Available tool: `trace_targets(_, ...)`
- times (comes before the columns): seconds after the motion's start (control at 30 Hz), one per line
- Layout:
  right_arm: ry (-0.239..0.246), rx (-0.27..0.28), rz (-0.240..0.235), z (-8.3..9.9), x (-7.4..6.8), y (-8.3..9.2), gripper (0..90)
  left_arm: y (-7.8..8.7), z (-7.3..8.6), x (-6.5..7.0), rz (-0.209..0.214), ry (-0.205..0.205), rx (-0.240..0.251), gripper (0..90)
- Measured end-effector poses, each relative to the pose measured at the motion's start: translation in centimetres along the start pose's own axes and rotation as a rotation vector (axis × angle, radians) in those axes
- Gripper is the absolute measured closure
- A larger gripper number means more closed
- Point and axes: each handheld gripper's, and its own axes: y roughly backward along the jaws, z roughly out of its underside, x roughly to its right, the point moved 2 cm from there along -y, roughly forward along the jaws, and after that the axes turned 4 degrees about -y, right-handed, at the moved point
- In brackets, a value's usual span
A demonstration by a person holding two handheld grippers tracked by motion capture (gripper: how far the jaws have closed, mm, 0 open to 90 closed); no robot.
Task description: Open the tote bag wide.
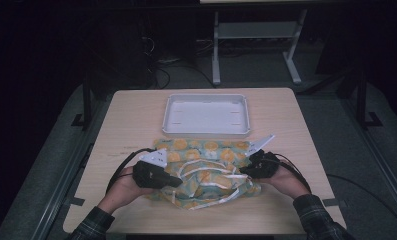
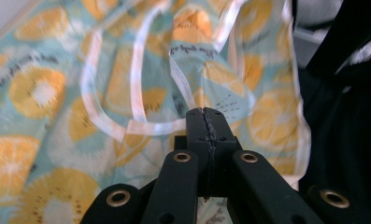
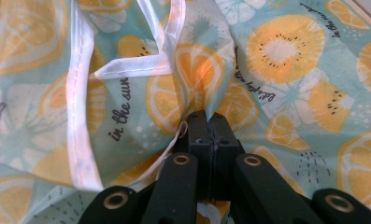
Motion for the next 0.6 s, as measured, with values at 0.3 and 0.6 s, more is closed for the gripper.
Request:
trace_targets(0.3,0.009,-0.002,0.0,0.0,0.0,0.0,88.9,1.2,-2.1,-2.7,-0.094,0.04,0.104,90.0)
trace_targets(0.6,0.019,0.002,-0.003,0.1,0.2,0.1,85.6,-1.8,-1.0,-8.0,-0.203,0.181,0.084,90.0)
